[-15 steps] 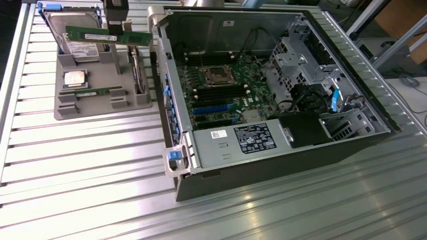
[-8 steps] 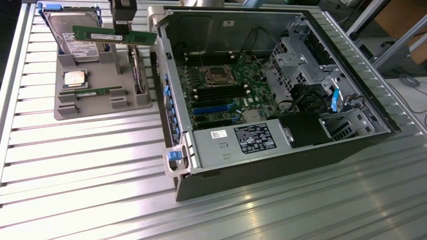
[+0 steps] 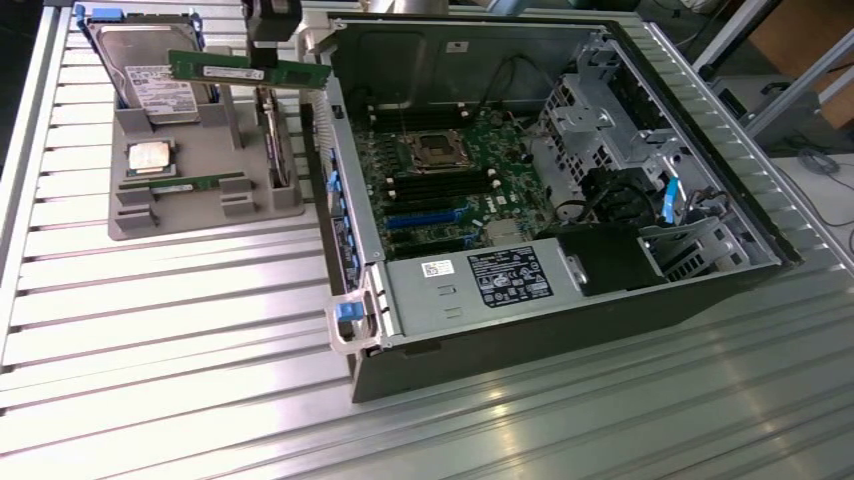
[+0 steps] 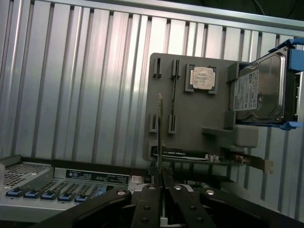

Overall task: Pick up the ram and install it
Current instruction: 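Pick up the ram and move it above insertion slot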

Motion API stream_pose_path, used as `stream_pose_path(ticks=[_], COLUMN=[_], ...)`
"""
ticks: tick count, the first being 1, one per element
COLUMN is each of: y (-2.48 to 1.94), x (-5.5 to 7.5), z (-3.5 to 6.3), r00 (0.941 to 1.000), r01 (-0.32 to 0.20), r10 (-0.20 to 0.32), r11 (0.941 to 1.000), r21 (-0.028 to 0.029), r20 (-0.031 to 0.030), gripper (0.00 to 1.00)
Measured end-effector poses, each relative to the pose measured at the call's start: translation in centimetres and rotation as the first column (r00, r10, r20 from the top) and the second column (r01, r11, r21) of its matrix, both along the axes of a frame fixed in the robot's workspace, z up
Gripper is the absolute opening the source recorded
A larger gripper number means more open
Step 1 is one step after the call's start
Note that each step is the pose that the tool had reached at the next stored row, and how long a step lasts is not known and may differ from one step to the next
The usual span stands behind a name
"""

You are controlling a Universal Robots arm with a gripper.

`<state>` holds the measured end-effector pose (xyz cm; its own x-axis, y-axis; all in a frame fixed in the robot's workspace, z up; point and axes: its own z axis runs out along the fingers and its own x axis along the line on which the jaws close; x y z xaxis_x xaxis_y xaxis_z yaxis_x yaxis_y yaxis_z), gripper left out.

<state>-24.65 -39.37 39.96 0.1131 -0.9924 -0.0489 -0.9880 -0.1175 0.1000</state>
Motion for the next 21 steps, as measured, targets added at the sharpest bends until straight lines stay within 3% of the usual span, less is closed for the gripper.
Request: stream_pose_path(ticks=[21], y=[0.00], x=[3.6], z=[-0.01], r00=[0.9995], r01=[-0.017], r10=[0.018], r11=[0.9998], r21=[0.0065], r20=[-0.0274], gripper=[0.13])
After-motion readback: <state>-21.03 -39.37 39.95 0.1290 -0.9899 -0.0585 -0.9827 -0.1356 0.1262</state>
